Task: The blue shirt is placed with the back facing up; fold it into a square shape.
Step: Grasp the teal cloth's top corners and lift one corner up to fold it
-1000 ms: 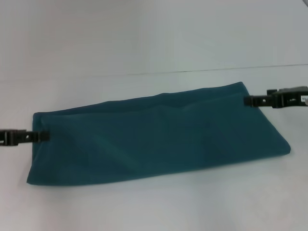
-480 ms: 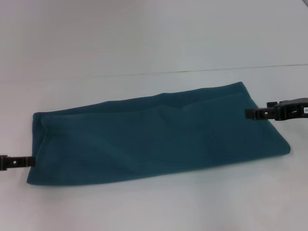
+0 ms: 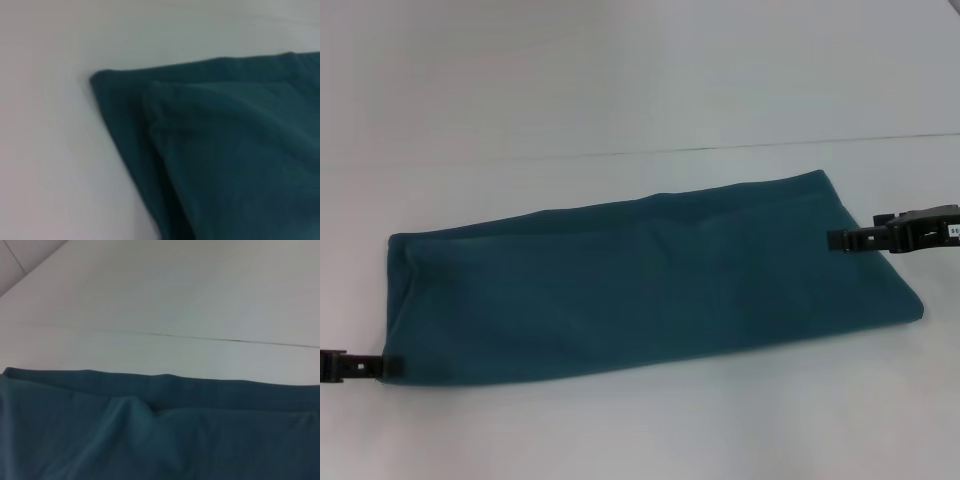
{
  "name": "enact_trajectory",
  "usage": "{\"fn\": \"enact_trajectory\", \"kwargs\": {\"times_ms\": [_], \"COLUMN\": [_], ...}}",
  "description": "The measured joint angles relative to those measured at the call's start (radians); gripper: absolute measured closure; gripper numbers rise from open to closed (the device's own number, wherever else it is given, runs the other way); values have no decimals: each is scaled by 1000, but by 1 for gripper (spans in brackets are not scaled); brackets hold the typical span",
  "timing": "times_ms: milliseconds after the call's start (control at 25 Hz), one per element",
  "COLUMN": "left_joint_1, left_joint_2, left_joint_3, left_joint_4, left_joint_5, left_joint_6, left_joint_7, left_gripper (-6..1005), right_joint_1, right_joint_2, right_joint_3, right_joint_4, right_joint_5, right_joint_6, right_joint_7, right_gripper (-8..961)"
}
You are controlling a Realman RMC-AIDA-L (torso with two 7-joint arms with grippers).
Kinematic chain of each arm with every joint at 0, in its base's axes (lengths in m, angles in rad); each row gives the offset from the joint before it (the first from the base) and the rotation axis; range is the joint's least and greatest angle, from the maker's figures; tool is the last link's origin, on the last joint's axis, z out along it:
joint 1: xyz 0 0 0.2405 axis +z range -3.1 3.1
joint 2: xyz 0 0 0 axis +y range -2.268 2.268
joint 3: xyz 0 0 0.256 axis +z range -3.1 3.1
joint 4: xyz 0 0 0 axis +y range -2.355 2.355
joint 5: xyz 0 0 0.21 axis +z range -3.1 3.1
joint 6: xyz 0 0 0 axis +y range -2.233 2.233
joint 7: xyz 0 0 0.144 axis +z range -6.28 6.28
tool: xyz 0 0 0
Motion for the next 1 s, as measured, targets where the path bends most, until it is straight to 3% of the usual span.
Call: {"fn": "enact_trajectory", "kwargs": {"times_ms": [480,1000], "left_joint_1": [-14,-27], "left_joint_2": [5,-1], "left_joint_3": [3,6], "left_joint_4": [-47,-86], "left_joint_5": [3,2], "left_joint_6": [49,-18], "left_joint_7": [-18,-24], "left_gripper": [108,108], "right_joint_1": [13,15], "right_joint_2": [8,19], "right_joint_3": [-59,-61], "right_joint_4": [4,37], "right_joint_5": [0,0], "right_joint_6": [-134,-220], "right_joint_7": [-131,-245], "right_gripper": [28,29]}}
